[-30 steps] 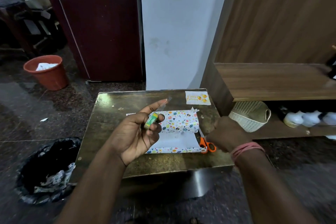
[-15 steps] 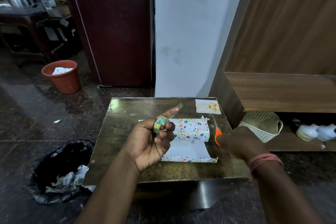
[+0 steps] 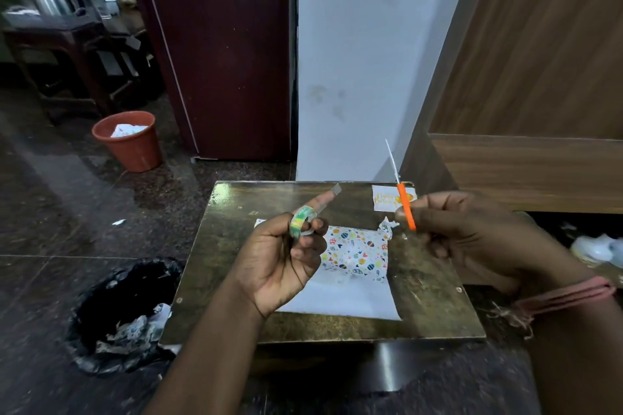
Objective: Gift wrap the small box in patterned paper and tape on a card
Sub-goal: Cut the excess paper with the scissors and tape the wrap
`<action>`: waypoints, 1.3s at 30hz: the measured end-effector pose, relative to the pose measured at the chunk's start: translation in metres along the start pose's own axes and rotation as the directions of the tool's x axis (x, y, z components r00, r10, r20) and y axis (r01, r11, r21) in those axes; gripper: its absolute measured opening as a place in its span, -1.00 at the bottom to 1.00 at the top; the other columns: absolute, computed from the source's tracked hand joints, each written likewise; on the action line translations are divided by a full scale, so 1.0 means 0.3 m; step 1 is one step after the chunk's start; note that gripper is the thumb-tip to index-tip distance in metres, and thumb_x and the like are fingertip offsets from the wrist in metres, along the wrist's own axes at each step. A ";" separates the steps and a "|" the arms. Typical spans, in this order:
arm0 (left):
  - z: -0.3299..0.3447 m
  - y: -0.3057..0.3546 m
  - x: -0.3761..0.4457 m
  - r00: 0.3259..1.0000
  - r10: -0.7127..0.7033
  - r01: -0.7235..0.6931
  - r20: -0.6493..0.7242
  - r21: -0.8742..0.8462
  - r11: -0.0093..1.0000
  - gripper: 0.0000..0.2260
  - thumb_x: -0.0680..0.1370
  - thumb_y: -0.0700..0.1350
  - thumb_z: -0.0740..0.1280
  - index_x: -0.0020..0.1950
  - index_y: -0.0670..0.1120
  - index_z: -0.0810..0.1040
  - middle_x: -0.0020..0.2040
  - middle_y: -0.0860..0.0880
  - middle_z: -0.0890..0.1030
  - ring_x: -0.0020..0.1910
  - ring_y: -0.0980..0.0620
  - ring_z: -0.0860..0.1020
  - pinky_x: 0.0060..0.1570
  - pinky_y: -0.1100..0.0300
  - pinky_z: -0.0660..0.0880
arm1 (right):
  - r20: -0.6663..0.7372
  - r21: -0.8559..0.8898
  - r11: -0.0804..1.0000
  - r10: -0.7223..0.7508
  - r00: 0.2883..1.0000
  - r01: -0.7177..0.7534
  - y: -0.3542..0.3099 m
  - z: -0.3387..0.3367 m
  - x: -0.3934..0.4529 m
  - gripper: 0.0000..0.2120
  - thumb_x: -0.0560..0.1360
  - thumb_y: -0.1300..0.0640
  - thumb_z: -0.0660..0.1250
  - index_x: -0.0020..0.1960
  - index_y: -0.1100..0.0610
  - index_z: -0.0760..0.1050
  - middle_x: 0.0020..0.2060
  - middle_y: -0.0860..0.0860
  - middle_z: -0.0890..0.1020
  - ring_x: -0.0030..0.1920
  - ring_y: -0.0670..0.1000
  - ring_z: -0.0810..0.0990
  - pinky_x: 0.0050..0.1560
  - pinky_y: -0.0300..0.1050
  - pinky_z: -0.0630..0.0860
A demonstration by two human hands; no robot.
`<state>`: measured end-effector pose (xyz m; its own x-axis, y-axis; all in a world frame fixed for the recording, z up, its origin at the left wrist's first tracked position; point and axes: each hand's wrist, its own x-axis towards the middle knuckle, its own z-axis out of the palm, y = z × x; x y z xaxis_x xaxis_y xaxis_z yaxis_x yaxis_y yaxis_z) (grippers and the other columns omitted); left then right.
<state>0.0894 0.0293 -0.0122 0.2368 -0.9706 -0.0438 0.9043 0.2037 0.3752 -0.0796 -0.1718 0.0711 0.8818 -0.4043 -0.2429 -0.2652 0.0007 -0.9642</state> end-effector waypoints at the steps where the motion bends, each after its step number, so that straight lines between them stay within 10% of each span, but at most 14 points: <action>1: -0.002 -0.001 0.001 1.000 -0.005 0.005 -0.005 0.008 1.000 -0.32 0.48 -0.33 0.35 0.61 -0.16 0.31 -0.13 -0.05 0.49 -0.33 0.14 0.45 -0.44 0.33 0.48 | 0.099 0.043 0.999 0.028 0.995 -0.033 0.000 0.007 -0.006 -0.67 0.26 0.05 0.65 -0.12 0.26 0.69 -0.33 0.16 0.52 -0.41 -0.03 0.42 -0.51 -0.24 0.31; 10: 0.006 0.001 -0.009 0.999 0.006 -0.006 -0.043 -0.001 1.000 -0.38 0.50 -0.32 0.34 0.58 -0.22 0.34 -0.15 -0.04 0.49 -0.33 0.16 0.42 -0.45 0.37 0.44 | 0.555 0.149 0.936 0.187 0.811 -0.318 0.123 0.113 0.052 -0.74 0.47 0.11 0.49 -0.01 0.30 0.59 -0.08 0.19 0.57 -0.32 0.03 0.58 -0.49 -0.21 0.50; 28: -0.004 -0.001 -0.009 0.997 -0.062 0.057 -0.045 -0.104 0.993 -0.46 0.60 -0.28 0.10 0.60 -0.32 0.22 -0.13 -0.11 0.50 -0.31 0.08 0.48 -0.44 0.27 0.52 | 0.666 0.162 0.937 0.127 0.735 -0.309 0.134 0.117 0.080 -0.56 0.44 -0.01 0.56 0.09 0.30 0.55 -0.02 0.21 0.54 -0.29 0.05 0.60 -0.47 -0.19 0.53; 39: 0.013 -0.008 -0.009 0.997 -0.053 0.052 -0.057 -0.013 0.999 -0.33 0.40 -0.39 0.43 0.51 -0.36 0.36 -0.19 -0.10 0.46 -0.37 0.10 0.46 -0.53 0.32 0.48 | 0.643 0.151 0.937 0.149 0.752 -0.314 0.133 0.113 0.090 -0.53 0.39 -0.01 0.60 0.05 0.31 0.55 -0.05 0.21 0.52 -0.34 0.02 0.59 -0.54 -0.22 0.47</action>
<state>0.0854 0.0309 -0.0093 0.2082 -0.9712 -0.1160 0.9201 0.1543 0.3601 -0.0532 -0.1518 0.0225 0.8740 0.2840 -0.3944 -0.4669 0.2658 -0.8434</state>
